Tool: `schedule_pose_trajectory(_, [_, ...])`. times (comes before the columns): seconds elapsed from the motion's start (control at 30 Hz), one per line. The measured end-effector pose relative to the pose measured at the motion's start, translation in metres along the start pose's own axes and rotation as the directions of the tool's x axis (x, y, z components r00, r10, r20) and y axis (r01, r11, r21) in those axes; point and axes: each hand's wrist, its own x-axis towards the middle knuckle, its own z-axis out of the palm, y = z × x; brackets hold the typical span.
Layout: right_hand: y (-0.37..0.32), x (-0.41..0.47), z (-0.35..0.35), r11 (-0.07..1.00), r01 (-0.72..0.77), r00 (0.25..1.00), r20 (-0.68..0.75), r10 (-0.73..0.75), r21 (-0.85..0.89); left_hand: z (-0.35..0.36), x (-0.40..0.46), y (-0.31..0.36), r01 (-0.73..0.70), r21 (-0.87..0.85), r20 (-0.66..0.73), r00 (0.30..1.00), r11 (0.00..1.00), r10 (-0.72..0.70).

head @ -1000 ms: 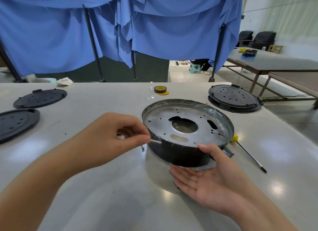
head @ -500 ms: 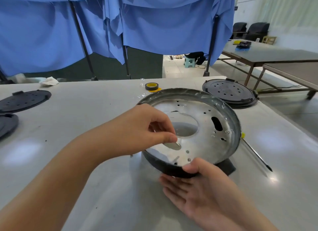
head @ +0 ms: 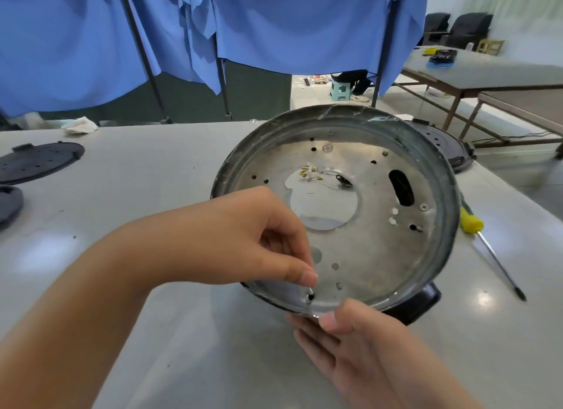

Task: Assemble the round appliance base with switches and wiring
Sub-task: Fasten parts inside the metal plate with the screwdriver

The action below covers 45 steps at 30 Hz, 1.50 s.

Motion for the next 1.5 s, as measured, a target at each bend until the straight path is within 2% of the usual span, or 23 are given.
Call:
schedule_pose_trajectory(0.3, [-0.005,-0.006,0.002,1.000,-0.025,0.998,0.049,0.025,-0.004,0.004,0.001,0.005,0.046,0.051,0.021,0.999,0.998,-0.047])
schedule_pose_trajectory(0.7, [-0.007,0.002,0.000,0.996,-0.084,0.996,0.007,0.084,0.000,0.019,0.010,0.004,0.099,0.001,0.013,0.995,0.995,-0.099])
schedule_pose_trajectory(0.87, [-0.012,0.003,-0.002,0.992,-0.124,0.992,0.020,0.124,0.017,0.020,0.013,0.002,0.116,0.103,-0.078,0.991,0.988,-0.108])
schedule_pose_trajectory(1.07, [-0.018,0.004,0.001,0.986,-0.159,0.987,0.017,0.160,-0.042,0.018,0.011,-0.003,0.078,0.091,-0.078,0.994,0.993,-0.071])
schedule_pose_trajectory(1.33, [-0.017,0.008,0.000,0.986,-0.164,0.986,0.015,0.165,-0.022,0.008,0.009,-0.007,0.100,0.100,0.039,0.994,0.990,-0.104])
schedule_pose_trajectory(1.5, [-0.013,0.011,-0.001,0.989,-0.142,0.990,0.008,0.142,-0.040,0.009,0.009,-0.004,0.087,0.127,0.017,0.996,0.988,-0.090])
